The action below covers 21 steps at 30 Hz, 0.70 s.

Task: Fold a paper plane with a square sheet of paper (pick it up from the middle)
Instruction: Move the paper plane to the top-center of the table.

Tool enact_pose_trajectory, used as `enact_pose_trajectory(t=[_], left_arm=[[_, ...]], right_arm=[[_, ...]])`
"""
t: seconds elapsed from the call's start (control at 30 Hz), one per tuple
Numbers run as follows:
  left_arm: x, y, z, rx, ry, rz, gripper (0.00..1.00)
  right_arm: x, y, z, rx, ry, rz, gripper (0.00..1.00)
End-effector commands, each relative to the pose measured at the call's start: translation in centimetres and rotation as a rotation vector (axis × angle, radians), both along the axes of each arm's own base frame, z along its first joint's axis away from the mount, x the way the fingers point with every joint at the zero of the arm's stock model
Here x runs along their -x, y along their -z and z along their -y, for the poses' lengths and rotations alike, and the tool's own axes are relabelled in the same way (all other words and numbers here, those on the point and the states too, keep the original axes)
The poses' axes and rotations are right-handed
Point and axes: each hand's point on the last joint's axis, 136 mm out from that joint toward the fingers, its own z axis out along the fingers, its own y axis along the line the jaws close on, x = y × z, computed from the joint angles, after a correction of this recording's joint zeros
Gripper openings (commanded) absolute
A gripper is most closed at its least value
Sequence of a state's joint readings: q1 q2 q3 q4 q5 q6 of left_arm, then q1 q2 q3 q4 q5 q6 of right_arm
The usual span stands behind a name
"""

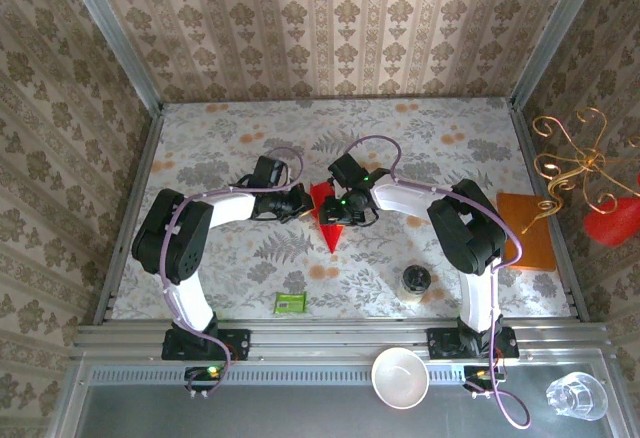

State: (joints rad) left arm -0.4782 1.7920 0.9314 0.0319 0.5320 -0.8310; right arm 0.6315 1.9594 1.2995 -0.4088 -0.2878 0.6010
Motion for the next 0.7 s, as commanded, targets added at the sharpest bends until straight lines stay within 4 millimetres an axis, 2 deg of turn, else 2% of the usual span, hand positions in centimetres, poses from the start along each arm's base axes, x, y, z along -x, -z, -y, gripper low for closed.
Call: enact_pose_trajectory(t=[0.0,0.1,0.5,0.67], left_arm=[[0.1,-0.9,0.5,0.022,0.016,0.014,0.04],[0.1,-0.9,0.5,0.022,0.016,0.015,0.04],[0.2,-0.9,0.4,0.019,0.015,0.014,0.1],[0.1,-1.2,0.2,0.017,0.009,0.019,0.15]], right_arm=[[0.0,0.8,0.9,0.073,0.006,-0.003,0.32],[0.1,1.0,0.7,0.078,0.0,-0.01,0.29],[0.3,1.8,0.5,0.136,-0.007,-0.02,0.3],[0.3,1.9,0.5,0.149,-0.004,-0.024,0.26]])
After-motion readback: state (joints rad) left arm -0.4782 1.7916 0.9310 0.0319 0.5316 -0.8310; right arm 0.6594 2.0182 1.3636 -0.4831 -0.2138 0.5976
